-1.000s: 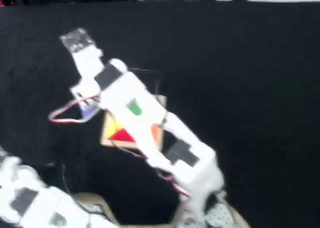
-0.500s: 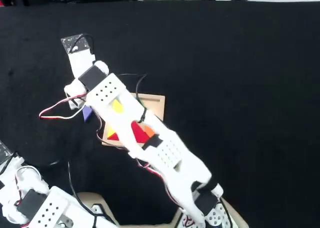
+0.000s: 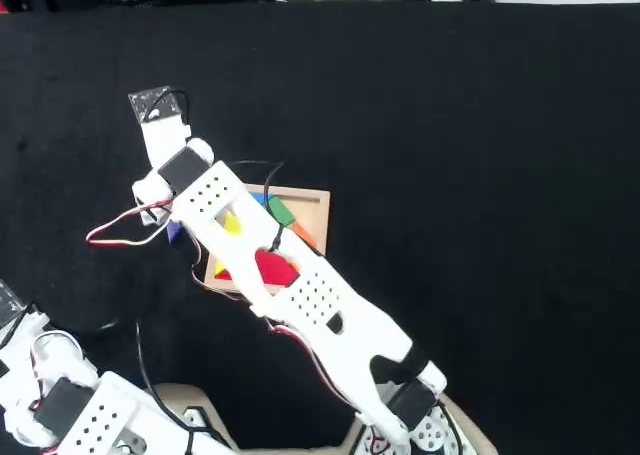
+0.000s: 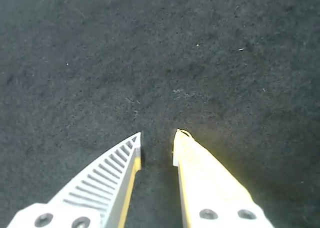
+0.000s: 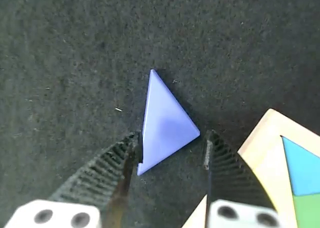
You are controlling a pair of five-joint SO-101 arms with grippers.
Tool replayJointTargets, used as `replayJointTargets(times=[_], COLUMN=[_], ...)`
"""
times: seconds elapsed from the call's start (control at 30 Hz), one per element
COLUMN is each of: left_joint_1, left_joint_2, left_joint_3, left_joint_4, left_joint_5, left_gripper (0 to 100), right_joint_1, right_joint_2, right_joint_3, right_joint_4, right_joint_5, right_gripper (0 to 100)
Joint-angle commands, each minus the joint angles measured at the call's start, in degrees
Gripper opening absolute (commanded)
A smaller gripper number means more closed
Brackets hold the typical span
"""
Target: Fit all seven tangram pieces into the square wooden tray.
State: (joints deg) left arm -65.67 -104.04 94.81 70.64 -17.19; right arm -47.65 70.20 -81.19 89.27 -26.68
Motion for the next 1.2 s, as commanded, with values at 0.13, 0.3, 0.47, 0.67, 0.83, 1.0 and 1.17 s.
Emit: replayJointTargets(times=[0.13,0.3,0.47,0.67,0.83,1.0,1.17], left_joint_1=[0.66,0.66,0.66,0.66,0.66,0.66,0.57], left_joint_2=[-0.26,-0.26,-0.26,-0.26,-0.26,-0.26,-0.26], left_joint_3=[-0.57,-0.57,-0.57,-0.57,-0.57,-0.57,-0.57], left_joint_4=[0.62,0.62,0.62,0.7,0.7,0.7,0.7], left_joint_5=[0.35,0.35,0.35,0.35,0.35,0.35,0.35], left_gripper=[12,12,12,12,12,12,12], right_joint_1=[-0.44,-0.44,-2.73,-2.99,-2.73,-1.93,-1.23], right_joint_2=[2.68,2.95,2.77,3.03,4.18,4.0,4.0], right_joint_3=[-3.3,-3.38,-5.41,-5.32,-1.89,-0.92,-1.01], right_joint_4=[-2.64,-3.52,-3.08,-4.48,-7.3,-6.95,-5.63], right_joint_5=[-7.91,-6.51,-2.11,-1.85,-1.14,3.25,3.25], right_gripper=[33.8,33.6,33.6,33.6,33.5,30.2,27.9])
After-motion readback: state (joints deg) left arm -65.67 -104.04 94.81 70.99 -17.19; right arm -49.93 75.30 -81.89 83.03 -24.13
